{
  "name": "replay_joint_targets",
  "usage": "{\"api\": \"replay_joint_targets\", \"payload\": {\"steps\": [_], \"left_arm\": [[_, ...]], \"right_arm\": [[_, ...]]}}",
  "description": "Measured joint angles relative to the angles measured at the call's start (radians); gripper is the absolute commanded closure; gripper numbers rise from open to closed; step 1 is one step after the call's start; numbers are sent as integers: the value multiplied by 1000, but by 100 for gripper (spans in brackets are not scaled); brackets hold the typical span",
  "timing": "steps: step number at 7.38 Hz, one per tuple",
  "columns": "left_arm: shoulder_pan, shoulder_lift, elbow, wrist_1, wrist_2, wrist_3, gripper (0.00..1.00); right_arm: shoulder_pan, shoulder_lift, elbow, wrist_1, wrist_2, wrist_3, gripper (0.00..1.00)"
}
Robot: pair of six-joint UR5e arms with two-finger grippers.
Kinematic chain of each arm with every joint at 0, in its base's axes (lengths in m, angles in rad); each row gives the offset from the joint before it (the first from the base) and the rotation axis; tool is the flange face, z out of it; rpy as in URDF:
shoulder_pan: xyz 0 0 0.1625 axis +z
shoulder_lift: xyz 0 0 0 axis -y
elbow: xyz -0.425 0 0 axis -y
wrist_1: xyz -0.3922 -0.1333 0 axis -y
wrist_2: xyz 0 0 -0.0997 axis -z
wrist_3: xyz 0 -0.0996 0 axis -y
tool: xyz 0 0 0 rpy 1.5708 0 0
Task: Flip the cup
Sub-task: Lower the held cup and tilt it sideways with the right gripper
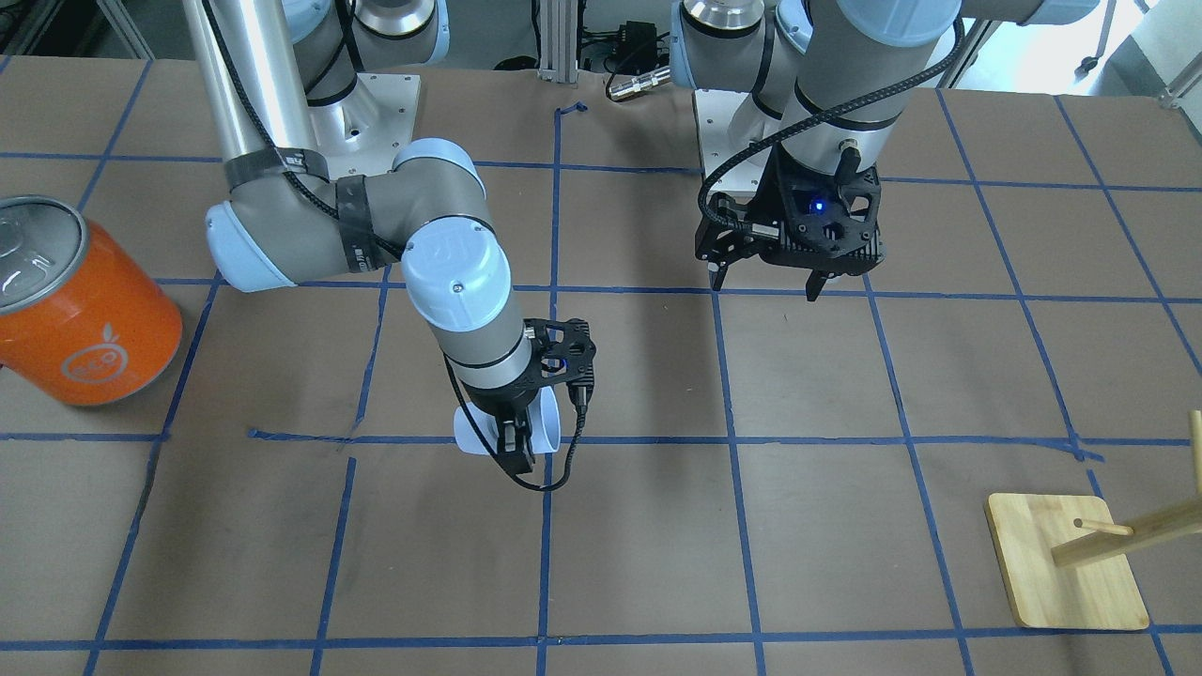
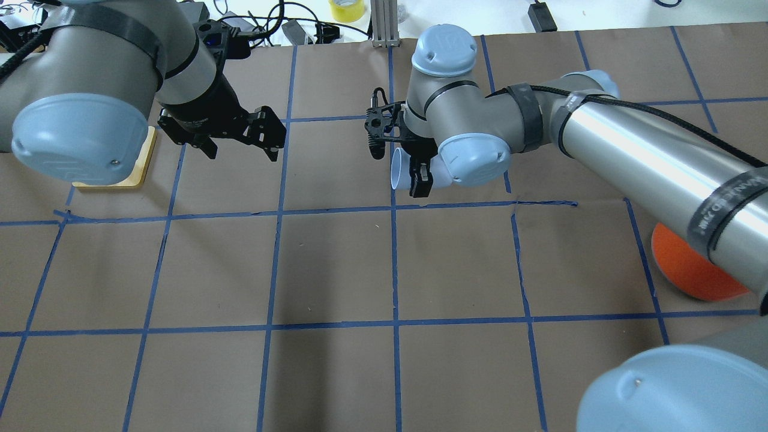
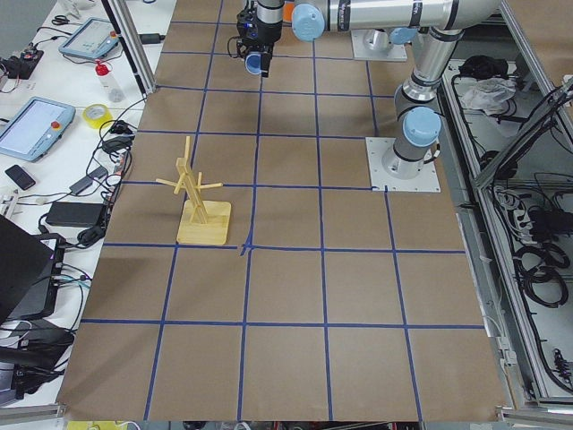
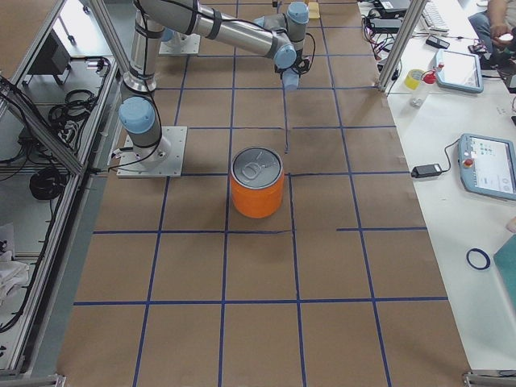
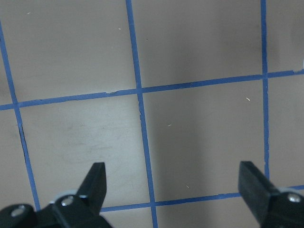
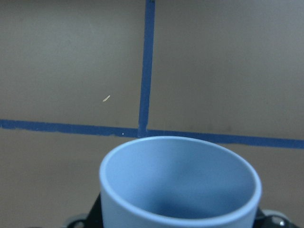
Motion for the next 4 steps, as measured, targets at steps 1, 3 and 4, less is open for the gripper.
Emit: {"api": "replay_joint_targets", "payload": {"steps": [1, 3, 4], "left_arm": [[-1, 0, 0, 0, 0, 0, 0], [-1, 2, -5, 0, 0, 4, 0], [-1, 2, -7, 0, 0, 9, 0]], "right_arm": [[27, 32, -34, -12, -8, 29, 100], [64, 61, -85, 11, -24, 83, 100], [85, 73, -95, 12, -30, 111, 100]]}}
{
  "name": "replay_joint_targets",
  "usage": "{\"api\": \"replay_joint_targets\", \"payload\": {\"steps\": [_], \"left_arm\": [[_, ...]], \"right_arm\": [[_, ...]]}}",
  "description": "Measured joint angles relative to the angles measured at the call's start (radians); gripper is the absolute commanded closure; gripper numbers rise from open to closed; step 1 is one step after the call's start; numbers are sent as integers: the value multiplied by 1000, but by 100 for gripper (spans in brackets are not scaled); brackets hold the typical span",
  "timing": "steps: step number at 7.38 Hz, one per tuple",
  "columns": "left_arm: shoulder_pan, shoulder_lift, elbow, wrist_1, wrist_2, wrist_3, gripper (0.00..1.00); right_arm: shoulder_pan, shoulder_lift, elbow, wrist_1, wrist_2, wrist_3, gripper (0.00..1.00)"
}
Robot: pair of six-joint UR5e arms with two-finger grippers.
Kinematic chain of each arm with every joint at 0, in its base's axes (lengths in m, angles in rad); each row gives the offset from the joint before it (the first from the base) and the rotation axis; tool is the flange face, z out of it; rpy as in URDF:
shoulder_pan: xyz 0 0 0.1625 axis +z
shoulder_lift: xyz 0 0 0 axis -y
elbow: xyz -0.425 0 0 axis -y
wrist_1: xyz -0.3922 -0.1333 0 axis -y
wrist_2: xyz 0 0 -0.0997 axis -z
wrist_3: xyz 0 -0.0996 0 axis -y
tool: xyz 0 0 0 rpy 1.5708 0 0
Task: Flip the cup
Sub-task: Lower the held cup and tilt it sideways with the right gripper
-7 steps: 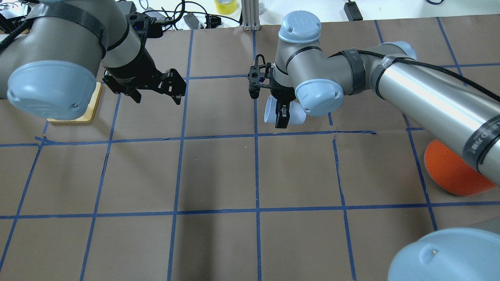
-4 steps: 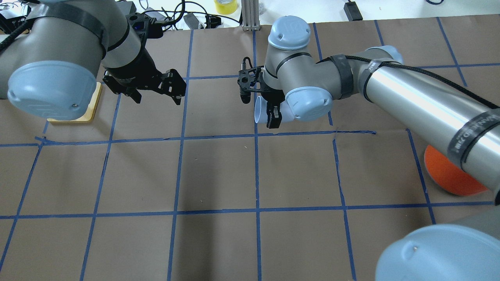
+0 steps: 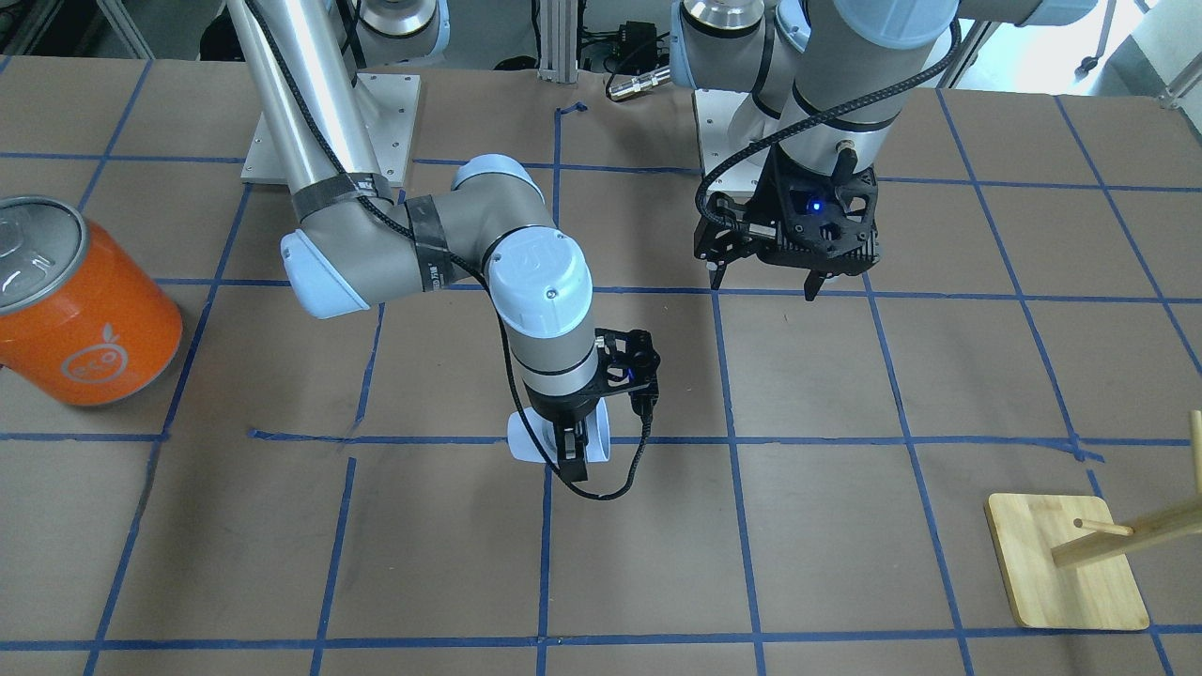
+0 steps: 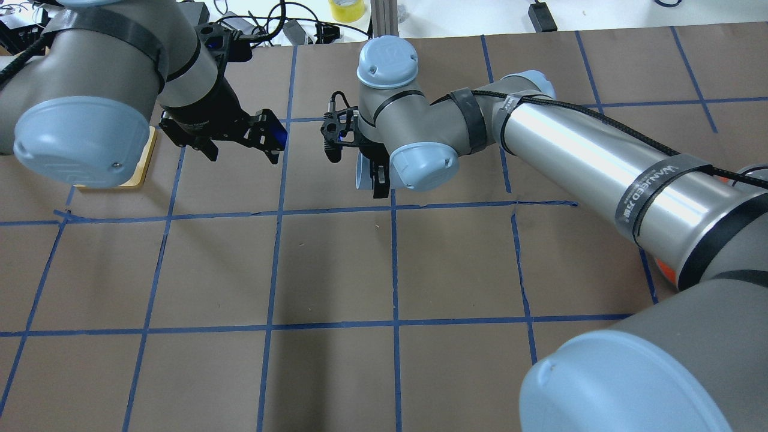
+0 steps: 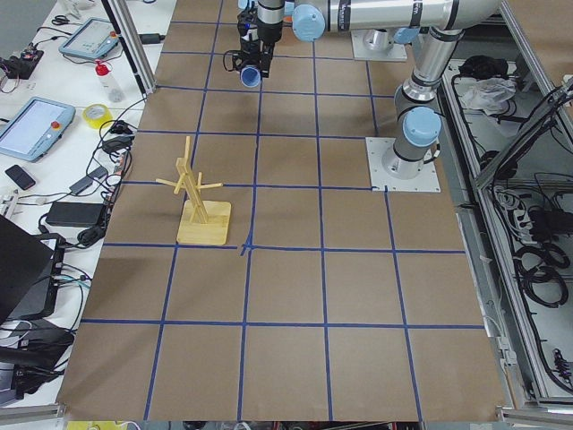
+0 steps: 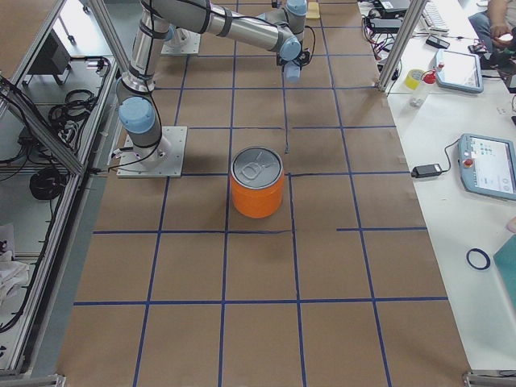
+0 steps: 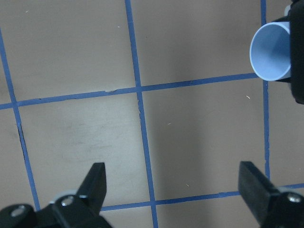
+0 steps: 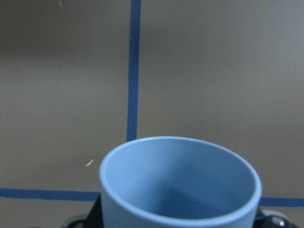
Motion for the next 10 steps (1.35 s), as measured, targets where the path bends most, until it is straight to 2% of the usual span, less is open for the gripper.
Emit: {"api": "replay_joint_targets", "payload": {"steps": [7, 8, 9, 10], "left_arm": [[3, 9, 0, 2, 0, 46, 0], [3, 9, 0, 2, 0, 46, 0], [3, 8, 0, 2, 0, 46, 0], [3, 7, 0, 2, 0, 46, 0]], "right_arm": [[63, 88, -38, -50, -29, 92, 100], [65, 92, -38, -51, -26, 93, 96], [67, 93, -38, -51, -21, 93, 83], [67, 94, -38, -51, -16, 94, 75]]}}
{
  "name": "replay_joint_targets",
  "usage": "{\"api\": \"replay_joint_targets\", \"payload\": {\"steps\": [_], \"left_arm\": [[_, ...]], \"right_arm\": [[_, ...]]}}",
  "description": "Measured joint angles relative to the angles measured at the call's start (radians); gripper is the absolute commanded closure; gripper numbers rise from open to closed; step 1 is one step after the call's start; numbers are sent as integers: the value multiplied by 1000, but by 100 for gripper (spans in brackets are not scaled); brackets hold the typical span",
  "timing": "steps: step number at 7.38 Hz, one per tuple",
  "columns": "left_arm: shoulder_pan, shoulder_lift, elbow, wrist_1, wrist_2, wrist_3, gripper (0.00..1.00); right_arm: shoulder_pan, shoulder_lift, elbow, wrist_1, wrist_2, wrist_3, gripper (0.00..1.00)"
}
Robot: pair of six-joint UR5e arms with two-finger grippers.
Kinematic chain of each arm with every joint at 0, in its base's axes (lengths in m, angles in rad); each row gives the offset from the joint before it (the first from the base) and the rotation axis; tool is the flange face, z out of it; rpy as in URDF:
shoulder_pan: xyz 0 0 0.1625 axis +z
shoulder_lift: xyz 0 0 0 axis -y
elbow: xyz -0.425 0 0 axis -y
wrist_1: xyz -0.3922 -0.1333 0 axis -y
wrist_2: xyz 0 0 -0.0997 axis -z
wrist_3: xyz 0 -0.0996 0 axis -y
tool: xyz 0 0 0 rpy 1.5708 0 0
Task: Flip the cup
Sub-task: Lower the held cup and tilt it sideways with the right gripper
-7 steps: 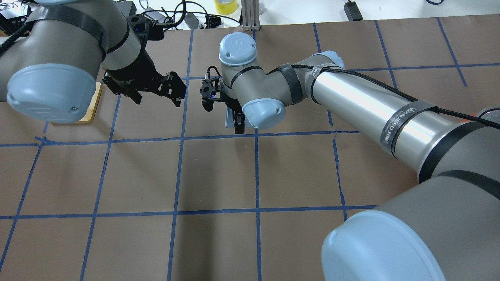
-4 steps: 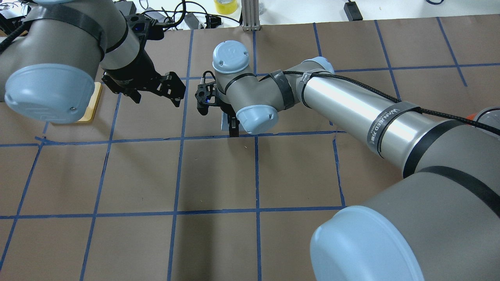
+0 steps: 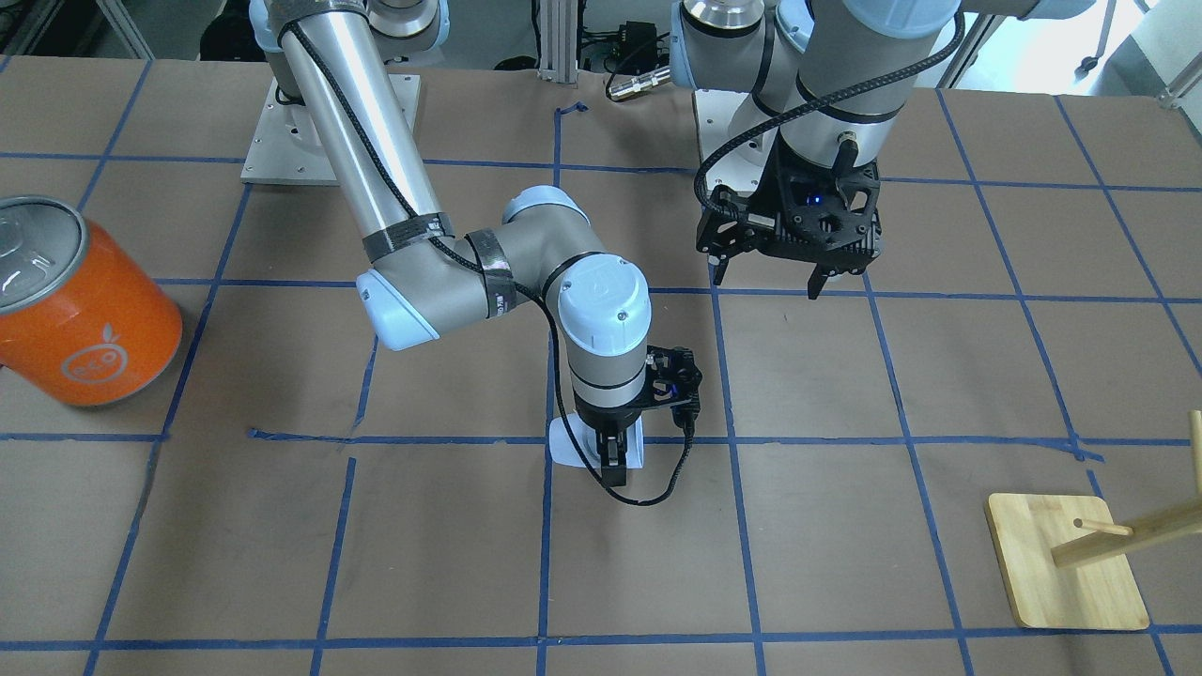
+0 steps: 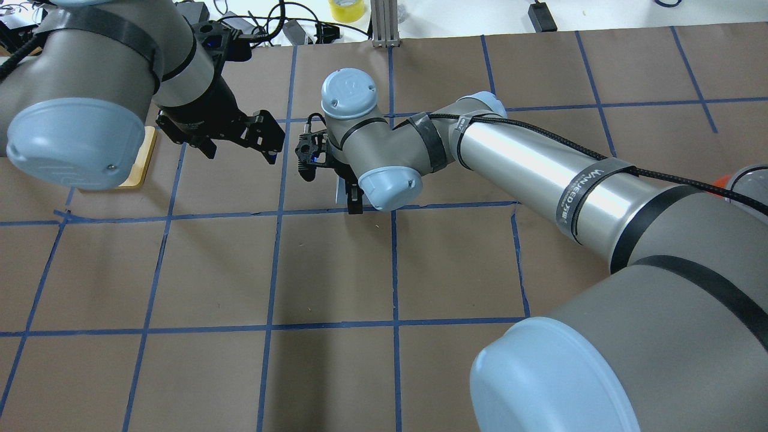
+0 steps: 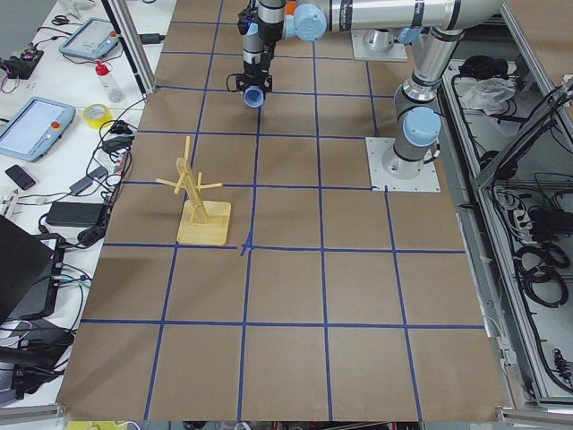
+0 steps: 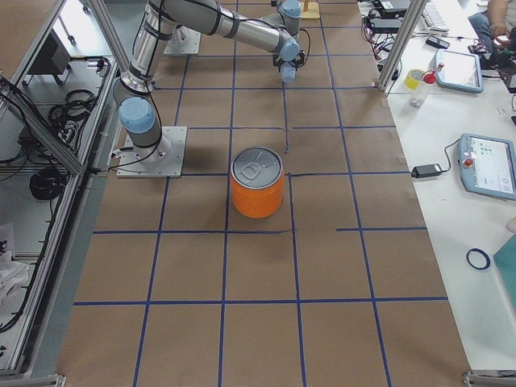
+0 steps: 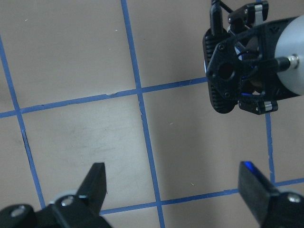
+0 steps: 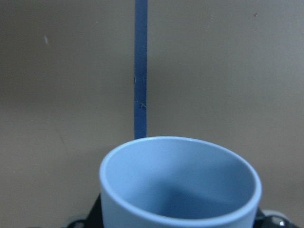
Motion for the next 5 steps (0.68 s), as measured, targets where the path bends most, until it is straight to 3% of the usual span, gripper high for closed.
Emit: {"api": "replay_joint_targets", "payload": {"steps": [1, 4, 5], "left_arm": [[0, -1, 0, 0, 0, -1, 0], [-1, -4, -1, 0, 0, -1, 0], [-1, -4, -1, 0, 0, -1, 0]], "right_arm": [[0, 0, 0, 0, 4, 0, 66], [1, 11, 0, -29, 53, 5, 63], [1, 15, 1, -38, 60, 11, 56]]}}
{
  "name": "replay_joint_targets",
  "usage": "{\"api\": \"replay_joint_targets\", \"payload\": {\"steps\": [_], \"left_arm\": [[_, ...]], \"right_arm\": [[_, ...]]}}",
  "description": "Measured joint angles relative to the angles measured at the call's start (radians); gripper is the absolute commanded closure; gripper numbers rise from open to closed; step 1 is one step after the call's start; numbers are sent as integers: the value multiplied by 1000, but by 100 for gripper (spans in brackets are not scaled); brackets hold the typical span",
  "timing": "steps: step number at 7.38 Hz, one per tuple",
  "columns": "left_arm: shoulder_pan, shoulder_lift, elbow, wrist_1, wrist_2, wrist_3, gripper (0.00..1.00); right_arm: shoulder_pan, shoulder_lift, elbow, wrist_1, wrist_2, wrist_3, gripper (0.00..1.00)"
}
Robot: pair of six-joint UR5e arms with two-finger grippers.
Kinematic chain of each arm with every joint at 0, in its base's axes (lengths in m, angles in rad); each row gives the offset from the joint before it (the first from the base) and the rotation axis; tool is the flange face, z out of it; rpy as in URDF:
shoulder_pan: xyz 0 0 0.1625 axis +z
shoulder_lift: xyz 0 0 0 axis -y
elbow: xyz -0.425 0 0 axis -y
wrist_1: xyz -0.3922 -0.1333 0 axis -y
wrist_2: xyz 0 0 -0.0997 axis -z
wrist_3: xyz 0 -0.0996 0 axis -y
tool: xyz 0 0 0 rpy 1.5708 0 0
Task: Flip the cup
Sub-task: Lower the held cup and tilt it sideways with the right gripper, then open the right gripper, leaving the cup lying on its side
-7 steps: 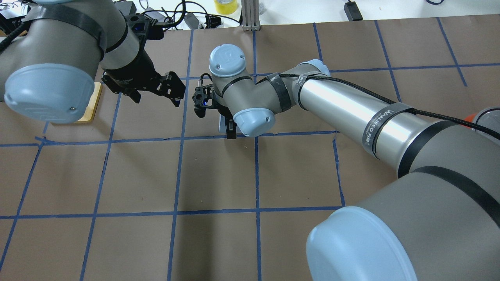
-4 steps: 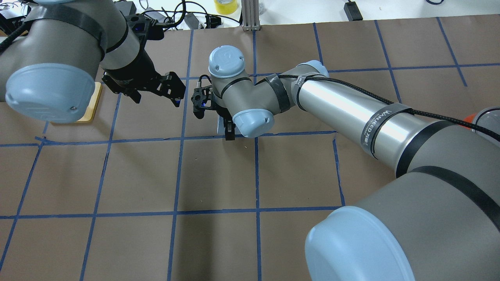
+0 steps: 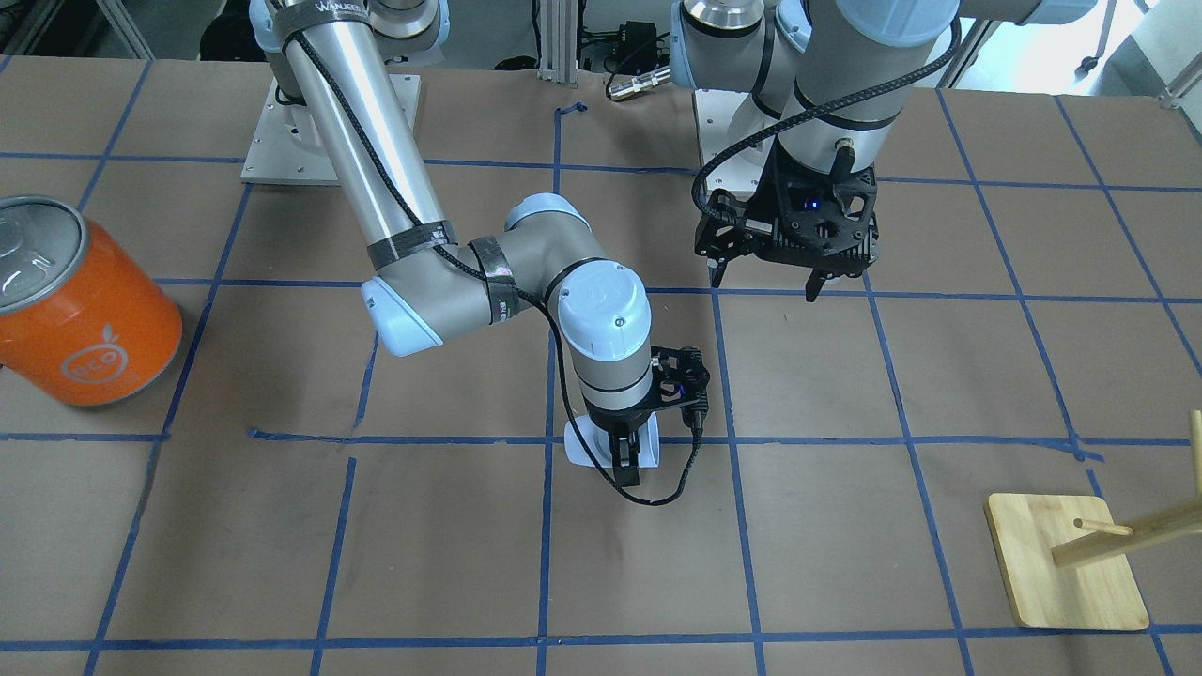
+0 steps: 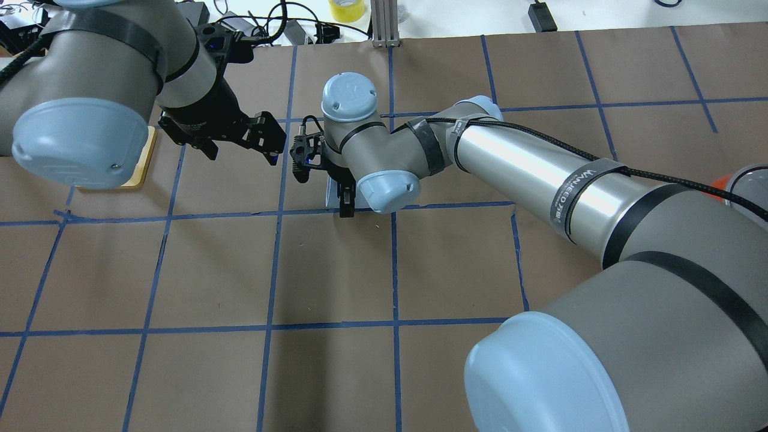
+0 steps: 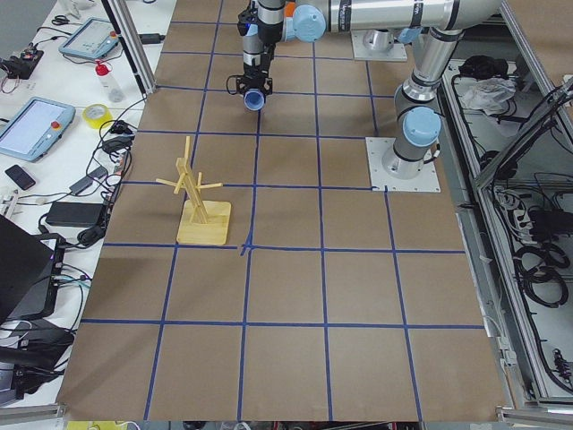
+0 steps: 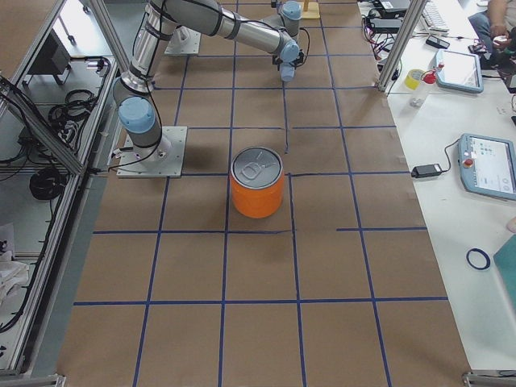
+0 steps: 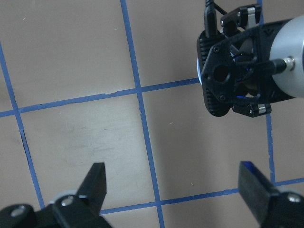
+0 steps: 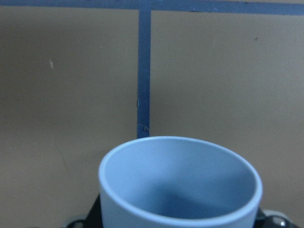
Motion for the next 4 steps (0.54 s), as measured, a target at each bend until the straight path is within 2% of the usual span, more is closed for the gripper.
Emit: {"api": "replay_joint_targets", "payload": {"steps": [1, 2, 4], "left_arm": [[0, 1, 0, 0, 0, 0, 0], [0, 1, 0, 0, 0, 0, 0], [0, 0, 0, 0, 0, 0, 0]], "right_arm": [[0, 1, 0, -4, 3, 3, 34], [0, 2, 1, -5, 9, 13, 8], [0, 7, 0, -15, 64, 54, 1]]}}
